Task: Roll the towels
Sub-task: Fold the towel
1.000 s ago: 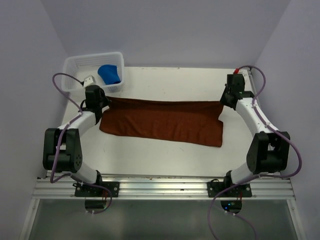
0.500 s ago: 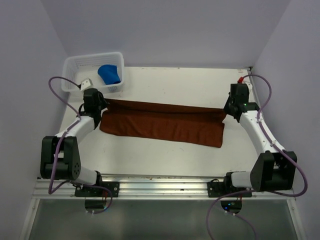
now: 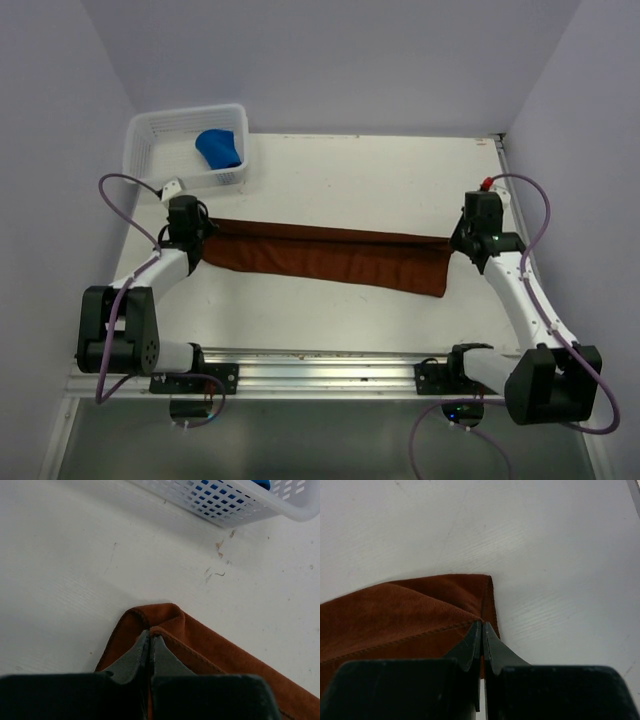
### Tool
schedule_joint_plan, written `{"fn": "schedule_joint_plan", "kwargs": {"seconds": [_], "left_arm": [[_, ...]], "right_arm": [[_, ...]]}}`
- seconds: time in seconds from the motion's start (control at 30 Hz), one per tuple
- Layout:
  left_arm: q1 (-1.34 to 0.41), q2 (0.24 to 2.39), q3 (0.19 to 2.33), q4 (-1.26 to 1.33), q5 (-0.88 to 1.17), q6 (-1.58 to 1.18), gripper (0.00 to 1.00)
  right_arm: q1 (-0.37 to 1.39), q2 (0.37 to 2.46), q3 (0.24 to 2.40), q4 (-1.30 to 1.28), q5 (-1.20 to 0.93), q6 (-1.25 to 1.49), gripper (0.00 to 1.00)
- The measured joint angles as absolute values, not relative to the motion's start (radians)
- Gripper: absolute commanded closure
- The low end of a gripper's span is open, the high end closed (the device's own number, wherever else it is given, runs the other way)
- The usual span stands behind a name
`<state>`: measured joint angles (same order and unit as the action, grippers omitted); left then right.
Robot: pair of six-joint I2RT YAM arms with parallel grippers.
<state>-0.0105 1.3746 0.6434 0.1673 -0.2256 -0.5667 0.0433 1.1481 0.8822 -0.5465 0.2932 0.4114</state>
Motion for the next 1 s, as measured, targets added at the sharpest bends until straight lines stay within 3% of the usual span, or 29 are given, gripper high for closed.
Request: {"fn": "schedule_joint_plan", "kwargs": {"seconds": [0.8, 0.87, 1.0], "left_arm": [[-0.010, 1.368, 0.568, 0.145, -0.264, -0.607, 1.00], [-0.010, 1.366, 0.558, 0.146, -0.266, -0.610, 0.98], [-0.010, 1.351, 0.536, 0.143, -0.270, -0.614, 0.76]], "right_arm": [[0.043, 1.016, 0.701, -0.606, 0.253, 0.452, 1.00], [0.043, 1.004, 0.688, -0.611, 0.243, 0.454, 0.93], [0.043, 0.978, 0.657, -0.617, 0.229, 0.461, 0.73]]}}
